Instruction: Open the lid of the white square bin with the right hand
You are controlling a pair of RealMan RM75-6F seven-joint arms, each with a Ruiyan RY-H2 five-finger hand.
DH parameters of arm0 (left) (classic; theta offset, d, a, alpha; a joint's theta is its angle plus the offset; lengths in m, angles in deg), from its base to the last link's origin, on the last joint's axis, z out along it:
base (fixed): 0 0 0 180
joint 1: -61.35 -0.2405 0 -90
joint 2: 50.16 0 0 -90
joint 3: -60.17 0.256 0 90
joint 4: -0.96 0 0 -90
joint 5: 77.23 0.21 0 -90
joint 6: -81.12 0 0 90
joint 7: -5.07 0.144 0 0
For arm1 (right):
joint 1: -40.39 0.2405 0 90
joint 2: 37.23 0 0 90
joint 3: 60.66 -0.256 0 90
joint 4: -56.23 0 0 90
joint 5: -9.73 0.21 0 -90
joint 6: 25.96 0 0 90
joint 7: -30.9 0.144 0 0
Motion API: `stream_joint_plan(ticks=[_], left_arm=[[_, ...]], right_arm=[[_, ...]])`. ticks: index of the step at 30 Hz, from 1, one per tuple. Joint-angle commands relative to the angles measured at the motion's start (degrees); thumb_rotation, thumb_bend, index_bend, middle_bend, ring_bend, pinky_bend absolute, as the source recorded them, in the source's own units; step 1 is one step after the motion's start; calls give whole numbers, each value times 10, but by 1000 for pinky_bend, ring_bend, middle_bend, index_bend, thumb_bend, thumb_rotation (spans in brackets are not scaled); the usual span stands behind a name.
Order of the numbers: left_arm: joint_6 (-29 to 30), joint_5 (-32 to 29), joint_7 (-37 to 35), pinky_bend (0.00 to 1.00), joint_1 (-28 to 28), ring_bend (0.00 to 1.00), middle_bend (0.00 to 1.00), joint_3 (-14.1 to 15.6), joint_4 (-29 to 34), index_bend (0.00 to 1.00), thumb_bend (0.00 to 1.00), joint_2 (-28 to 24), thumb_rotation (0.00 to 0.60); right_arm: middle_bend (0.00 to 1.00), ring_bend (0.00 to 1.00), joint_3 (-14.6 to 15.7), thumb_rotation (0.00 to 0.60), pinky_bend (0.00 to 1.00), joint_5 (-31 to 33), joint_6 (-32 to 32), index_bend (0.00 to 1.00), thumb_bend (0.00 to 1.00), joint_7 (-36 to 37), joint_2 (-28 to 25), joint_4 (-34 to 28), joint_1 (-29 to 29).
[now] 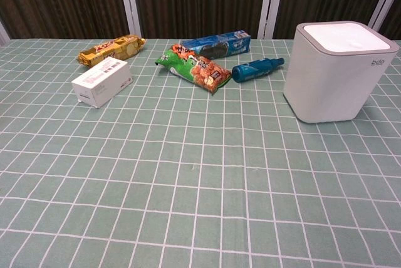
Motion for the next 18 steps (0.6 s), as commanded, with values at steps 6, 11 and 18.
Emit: stream_joint_plan(ticks=[6,11,18], left_arm=[[4,13,1,325,-3,142,131,-2,3,115,383,0,600],[12,28,-5,325,-4,142,134,-3,0,116,384,1,600],[33,37,-30,324,-14,142,140,-10,7,115,382,-10,600]], right_arm=[[0,0,-1,600,17,9,-7,0,68,-18,-2,-4,0],[134,214,-16,600,300,26,4,0,129,-52,10,-7,-8],[458,632,-13,600,667,47,-52,0,210,-111,-36,-66,7]])
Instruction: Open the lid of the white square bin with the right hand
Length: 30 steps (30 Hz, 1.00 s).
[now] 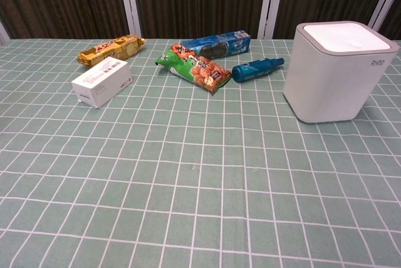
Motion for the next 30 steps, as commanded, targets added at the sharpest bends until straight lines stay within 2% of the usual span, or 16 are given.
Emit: stream_joint_plan(ticks=[1,5,10,21,30], left_arm=[[6,1,-6,323,-4,142,140,-4,3,115,382,-4,600],[4,0,-12,323,-5,142,141,-6,8,116,382,-9,600],[1,4,-21,322,-6,142,142,-7,6,116,382,-11,600],[-3,9,-24,322,-7,143,143,-8,8,116,383,-13,600],[0,9,-22,321,-10,143,141,-12,6,115,383,-11,600]], right_arm=[[501,677,0,600,703,14,-43,0,250,-43,-48,-56,15],[654,816,-25,600,795,55,-81,0,425,-100,-78,-110,37],[723,879,-66,600,823,154,-170,0,540,-163,-101,-167,83],[728,883,-110,600,829,309,-280,0,552,-295,-107,-243,161],[729,884,-126,600,829,425,-354,0,552,-333,-110,-252,227]])
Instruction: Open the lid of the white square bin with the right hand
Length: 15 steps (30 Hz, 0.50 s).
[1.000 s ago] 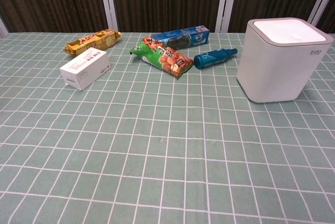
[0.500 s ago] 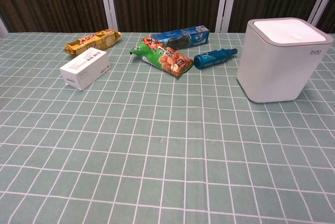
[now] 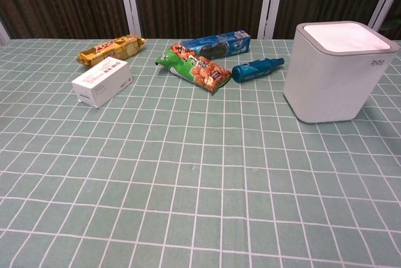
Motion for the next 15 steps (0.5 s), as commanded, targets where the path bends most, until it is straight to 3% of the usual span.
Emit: stream_joint_plan(ticks=[1,15], left_arm=[[1,0,-2,321,-1,143,141,-1,-1,115,383,0,600],[7,4,-8,321,-3,143,132,-5,-8,116,383,3,600]], right_arm=[[729,884,-9,600,829,47,-27,0,552,-20,2,1,31],[729,884,-2,600,830,132,-76,0,551,-33,27,33,99]])
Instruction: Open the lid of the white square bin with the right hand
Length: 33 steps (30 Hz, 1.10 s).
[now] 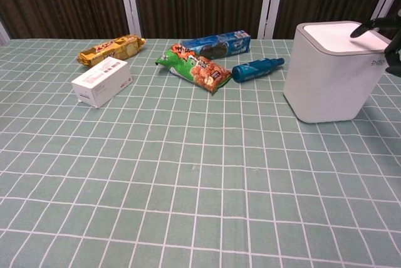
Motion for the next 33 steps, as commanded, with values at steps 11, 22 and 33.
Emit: stream_joint_plan(ticks=[11,22,33], left_arm=[[0,2,-3,321,-1,143,132,-1,-1,115,383,0,600],[-1,3,0,321,-1,143,132,-2,1,115,383,0,600],[-1,6,1,321,-1,158,132,-1,2,116,382,0,600]], right_arm=[[729,884,25,600,829,17,1,0,552,-5,16,12,19],[729,884,41,600,829,-9,8,0,552,13,25,20,14],[729,884,28,600,829,-93,110,0,552,71,5,-9,-40]])
